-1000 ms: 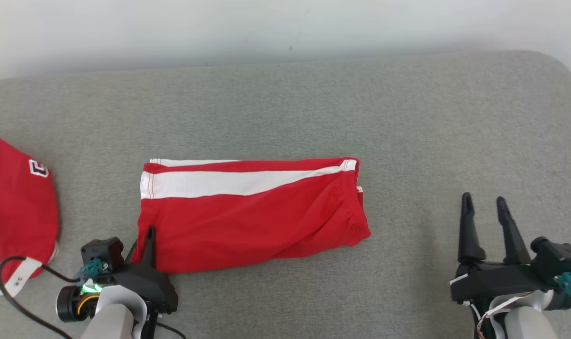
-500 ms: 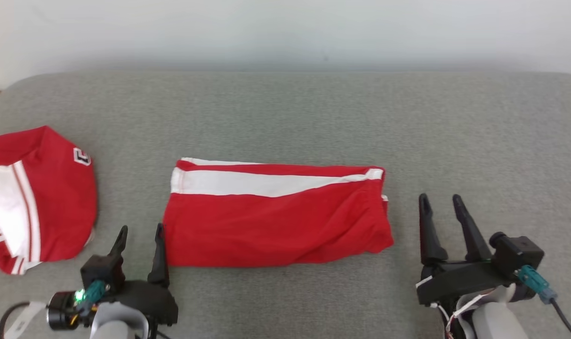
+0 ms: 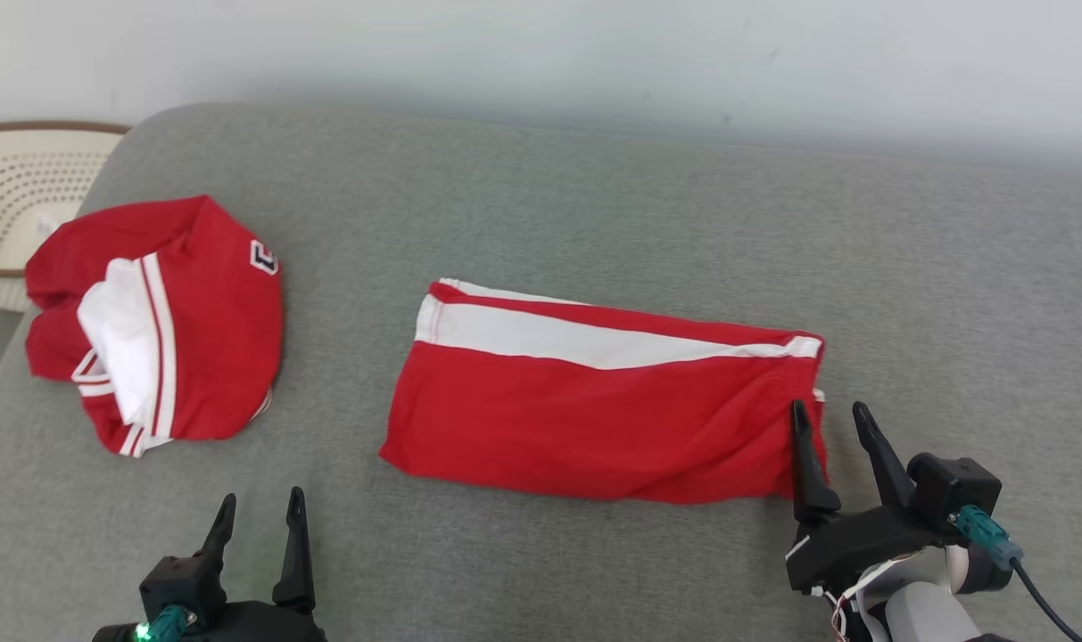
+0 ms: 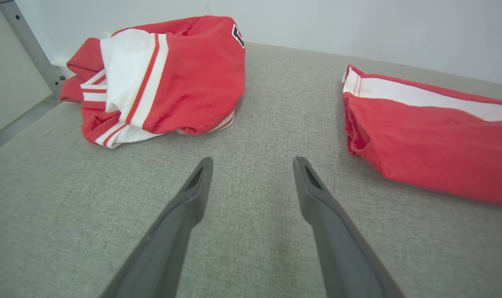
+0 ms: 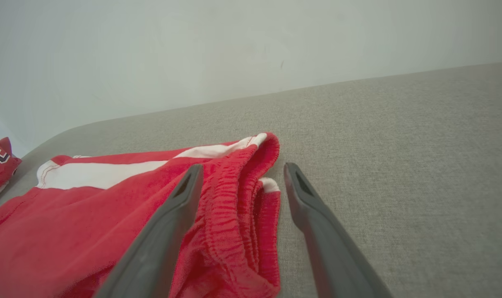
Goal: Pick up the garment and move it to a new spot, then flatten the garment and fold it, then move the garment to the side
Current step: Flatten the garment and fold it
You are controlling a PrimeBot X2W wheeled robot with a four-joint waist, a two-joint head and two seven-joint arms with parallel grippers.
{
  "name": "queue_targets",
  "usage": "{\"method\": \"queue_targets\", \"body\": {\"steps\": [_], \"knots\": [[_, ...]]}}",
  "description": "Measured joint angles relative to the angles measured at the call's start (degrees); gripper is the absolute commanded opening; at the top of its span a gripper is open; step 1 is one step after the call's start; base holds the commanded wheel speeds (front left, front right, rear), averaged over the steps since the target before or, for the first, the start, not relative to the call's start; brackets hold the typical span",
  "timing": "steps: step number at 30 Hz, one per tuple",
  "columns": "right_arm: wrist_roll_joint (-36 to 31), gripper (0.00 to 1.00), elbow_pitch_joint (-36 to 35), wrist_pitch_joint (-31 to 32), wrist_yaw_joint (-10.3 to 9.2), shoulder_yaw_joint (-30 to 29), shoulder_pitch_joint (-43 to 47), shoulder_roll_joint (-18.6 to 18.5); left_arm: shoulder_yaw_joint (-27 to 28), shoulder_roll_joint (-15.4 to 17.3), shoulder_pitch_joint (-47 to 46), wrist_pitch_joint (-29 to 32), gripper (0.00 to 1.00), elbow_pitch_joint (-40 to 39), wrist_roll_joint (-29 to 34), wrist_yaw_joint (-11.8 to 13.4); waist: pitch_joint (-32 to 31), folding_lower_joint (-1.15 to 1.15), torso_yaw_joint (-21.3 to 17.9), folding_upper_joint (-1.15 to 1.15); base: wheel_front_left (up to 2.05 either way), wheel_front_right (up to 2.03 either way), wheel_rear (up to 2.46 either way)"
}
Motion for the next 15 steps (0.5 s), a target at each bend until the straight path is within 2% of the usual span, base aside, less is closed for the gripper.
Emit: {"method": "queue_targets", "body": {"steps": [6,15], "knots": [[-2.0,1.0,4.4,0.0,0.0,-2.6,-1.4,0.5,-0.1,-0.1,0.0,0.0,1.0,-0.1,-1.1,-0.4,1.2,0.0,2.0,0.0,0.0,0.0,0.0],[-2.7,1.0,10.0,0.0,0.01,-6.8,-2.2,0.9,-2.0,-0.1,-0.1,0.0,1.0,0.3,-2.2,-0.3,2.0,0.01,2.7,0.0,0.0,0.0,0.0]]}}
